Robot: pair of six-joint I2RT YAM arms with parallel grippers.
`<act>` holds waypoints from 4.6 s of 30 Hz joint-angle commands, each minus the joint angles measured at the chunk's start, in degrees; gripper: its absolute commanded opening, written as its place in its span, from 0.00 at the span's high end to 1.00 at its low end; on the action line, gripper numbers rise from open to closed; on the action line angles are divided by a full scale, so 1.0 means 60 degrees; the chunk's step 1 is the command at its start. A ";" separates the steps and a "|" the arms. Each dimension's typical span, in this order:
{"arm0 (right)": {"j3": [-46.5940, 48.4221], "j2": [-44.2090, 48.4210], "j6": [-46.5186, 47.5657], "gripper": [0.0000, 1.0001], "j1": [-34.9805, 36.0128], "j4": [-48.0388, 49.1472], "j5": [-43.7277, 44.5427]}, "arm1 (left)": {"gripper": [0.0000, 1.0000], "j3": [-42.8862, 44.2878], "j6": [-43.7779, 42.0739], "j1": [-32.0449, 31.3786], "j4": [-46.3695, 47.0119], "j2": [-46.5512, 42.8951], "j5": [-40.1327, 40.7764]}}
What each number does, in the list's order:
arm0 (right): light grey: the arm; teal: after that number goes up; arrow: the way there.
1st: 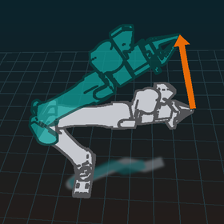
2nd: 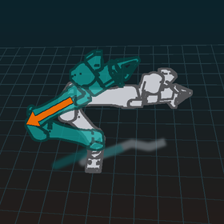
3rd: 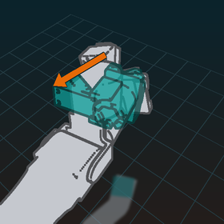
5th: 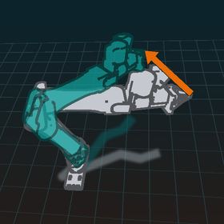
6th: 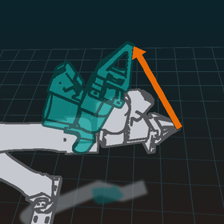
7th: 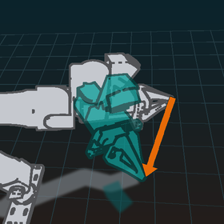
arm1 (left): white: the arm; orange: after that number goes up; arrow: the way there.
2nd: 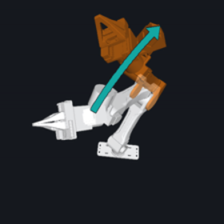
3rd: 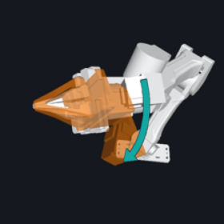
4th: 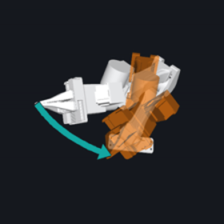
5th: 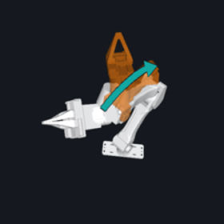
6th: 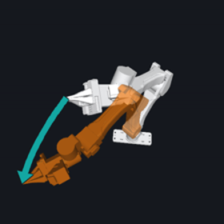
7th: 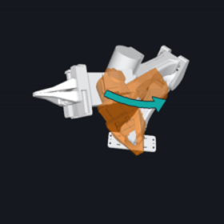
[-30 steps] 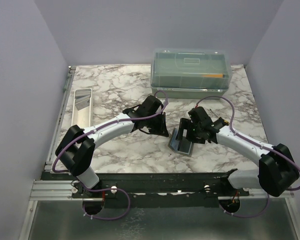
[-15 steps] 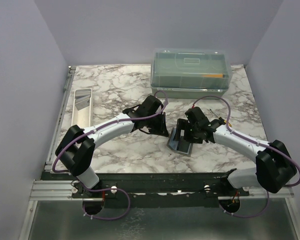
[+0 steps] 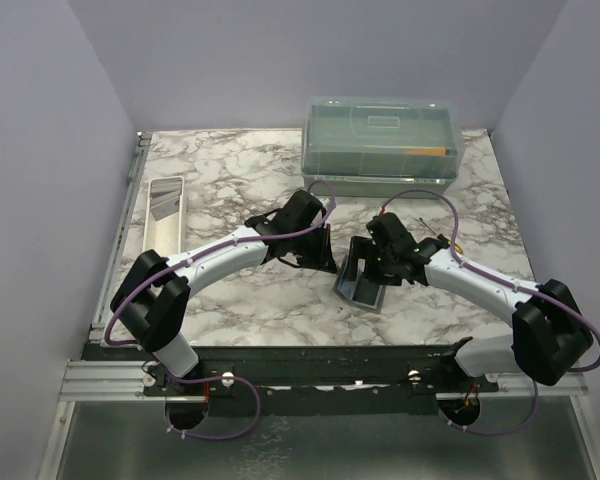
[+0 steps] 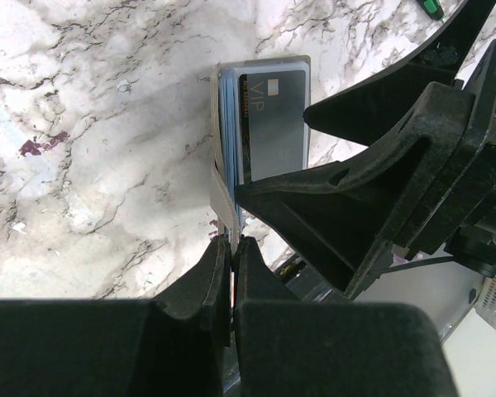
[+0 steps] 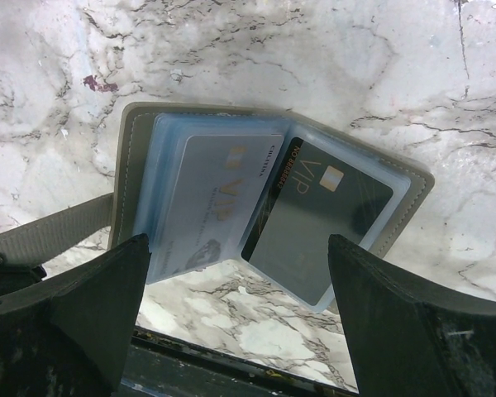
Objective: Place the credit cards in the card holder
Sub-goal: Open the card holder at the center of the board.
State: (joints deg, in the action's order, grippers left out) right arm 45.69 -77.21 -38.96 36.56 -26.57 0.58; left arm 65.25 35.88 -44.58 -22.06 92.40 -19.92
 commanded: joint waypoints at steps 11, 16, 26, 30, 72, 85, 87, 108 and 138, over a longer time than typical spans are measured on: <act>0.0053 0.0011 -0.0461 0.20 0.0089 -0.0929 0.1119 | 1.00 0.0214 -0.0051 0.0087 0.0023 -0.0283 0.0352; -0.0094 0.0237 -0.0648 0.24 0.0088 -0.1386 0.1443 | 1.00 0.0148 -0.0001 0.0182 -0.0039 -0.0290 0.0609; -0.0317 0.1007 -0.1752 0.29 0.0089 -0.2974 0.2314 | 1.00 0.0052 -0.0068 0.0409 -0.0153 -0.0197 0.0802; -0.0239 0.1131 -0.2412 0.30 0.0089 -0.3415 0.3116 | 1.00 0.0008 -0.0118 0.0530 -0.0204 -0.0179 0.0879; 0.0097 -0.0242 -0.0804 0.26 0.0058 -0.1352 0.2019 | 0.41 0.0990 -0.0530 0.0981 -0.1141 -0.0314 0.0638; 0.1081 -0.1634 -0.2027 0.16 0.0074 -0.2576 0.2447 | 0.27 0.0865 -0.1649 0.0970 -0.1591 -0.1214 0.1075; 0.1202 -0.1884 -0.2056 0.16 0.0074 -0.2561 0.2411 | 0.26 0.0910 -0.1861 0.0943 -0.1693 -0.1285 0.1239; 0.1319 -0.2098 -0.1921 0.16 0.0075 -0.2341 0.2275 | 0.25 0.0681 -0.2215 0.0374 -0.1667 -0.1354 0.2281; 0.1017 -0.1748 -0.1807 0.51 0.0074 -0.2239 0.2305 | 0.25 0.0638 -0.2142 0.0381 -0.1581 -0.1251 0.2193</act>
State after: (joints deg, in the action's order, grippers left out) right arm 52.34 -88.60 -50.19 36.71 -39.11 13.28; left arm 69.60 23.24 -42.28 -32.32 85.41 -7.35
